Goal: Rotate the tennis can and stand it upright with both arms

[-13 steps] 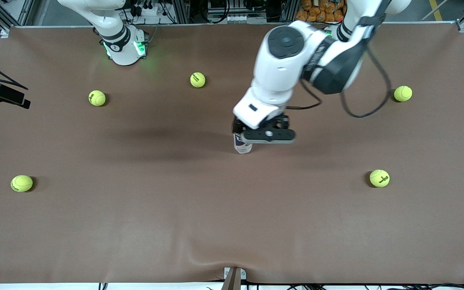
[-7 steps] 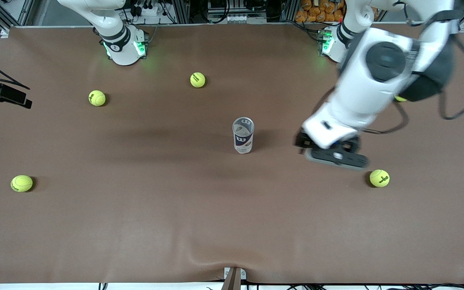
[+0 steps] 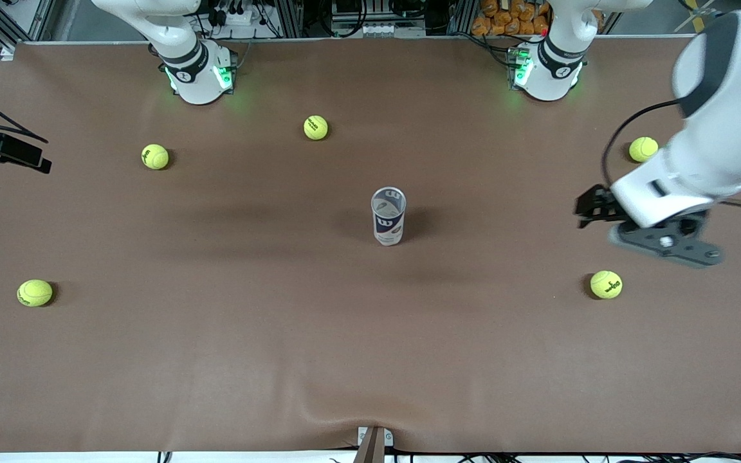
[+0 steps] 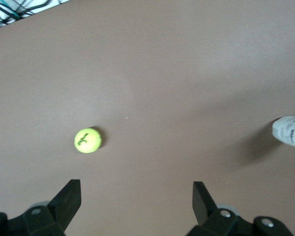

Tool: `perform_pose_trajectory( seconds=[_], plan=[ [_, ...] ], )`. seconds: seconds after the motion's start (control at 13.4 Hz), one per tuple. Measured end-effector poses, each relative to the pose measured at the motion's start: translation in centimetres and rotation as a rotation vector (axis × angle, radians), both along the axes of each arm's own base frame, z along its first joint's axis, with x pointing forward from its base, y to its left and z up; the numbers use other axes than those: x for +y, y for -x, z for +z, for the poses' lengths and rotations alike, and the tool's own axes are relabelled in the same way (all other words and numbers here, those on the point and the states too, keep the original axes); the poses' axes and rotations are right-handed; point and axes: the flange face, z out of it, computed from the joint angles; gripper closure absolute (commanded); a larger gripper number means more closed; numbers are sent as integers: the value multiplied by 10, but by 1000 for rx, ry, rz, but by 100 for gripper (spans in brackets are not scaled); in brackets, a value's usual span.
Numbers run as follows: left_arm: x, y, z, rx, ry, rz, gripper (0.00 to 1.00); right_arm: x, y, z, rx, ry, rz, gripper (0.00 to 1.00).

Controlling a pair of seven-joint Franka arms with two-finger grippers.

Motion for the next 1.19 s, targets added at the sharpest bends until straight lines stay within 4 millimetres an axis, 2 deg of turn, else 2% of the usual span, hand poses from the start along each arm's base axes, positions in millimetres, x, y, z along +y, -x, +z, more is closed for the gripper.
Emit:
perform_pose_trajectory(
  seconds=[0.45, 0.82, 1.19],
  plan=[
    [85, 33, 55, 17, -34, 53, 0, -2, 0, 1, -4, 1, -4, 0],
    [106, 65, 92, 2, -31, 86, 0, -3, 0, 1, -4, 1, -5, 0],
    [130, 69, 95, -4, -31, 132, 0, -3, 0, 1, -4, 1, -5, 0]
  ],
)
